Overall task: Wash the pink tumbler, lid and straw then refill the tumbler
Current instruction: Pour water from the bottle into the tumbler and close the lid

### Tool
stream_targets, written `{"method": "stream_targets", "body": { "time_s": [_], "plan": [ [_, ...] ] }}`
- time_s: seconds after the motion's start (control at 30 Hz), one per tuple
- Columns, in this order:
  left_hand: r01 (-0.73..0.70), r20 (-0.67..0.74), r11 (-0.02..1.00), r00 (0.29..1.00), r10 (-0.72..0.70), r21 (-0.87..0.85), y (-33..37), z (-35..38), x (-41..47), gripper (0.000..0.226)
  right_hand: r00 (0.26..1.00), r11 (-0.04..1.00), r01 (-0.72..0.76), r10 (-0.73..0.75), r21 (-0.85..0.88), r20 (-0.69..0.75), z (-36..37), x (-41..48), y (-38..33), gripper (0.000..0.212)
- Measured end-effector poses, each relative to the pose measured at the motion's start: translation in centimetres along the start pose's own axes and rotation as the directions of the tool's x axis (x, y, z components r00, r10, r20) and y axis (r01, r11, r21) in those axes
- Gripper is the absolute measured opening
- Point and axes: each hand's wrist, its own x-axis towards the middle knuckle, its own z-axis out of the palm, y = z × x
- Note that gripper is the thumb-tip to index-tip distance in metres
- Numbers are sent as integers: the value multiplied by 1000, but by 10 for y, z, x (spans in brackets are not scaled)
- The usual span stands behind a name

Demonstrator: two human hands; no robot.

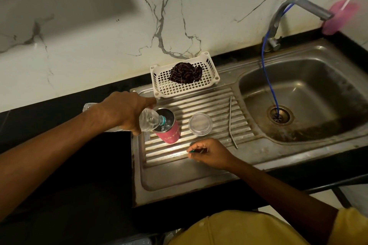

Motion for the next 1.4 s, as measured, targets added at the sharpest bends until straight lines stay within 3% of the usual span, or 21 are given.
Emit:
{"method": "stream_targets", "body": {
  "time_s": [0.9, 1.1, 1.23, 1.4],
  "plan": [
    [21, -110, 1000, 994, -24, -23, -14, 6, -10, 69, 999, 999, -36, 36, 1, 7, -1, 2, -14, 12],
    [96, -172, 965, 975, -141, -244, -15, 37, -21, 80, 999, 999, -27, 28, 35, -33, -9, 6, -31, 13],
    [89, -248, 834, 933, -261, -544, -10, 77, -27, 78, 997, 999, -48, 49, 10, -54, -15, 8, -42, 12],
    [68, -250, 709, 909, -334, -702, 4, 121, -19, 78, 993, 997, -80, 81, 17, -88, -18, 13, -52, 17]
  ]
}}
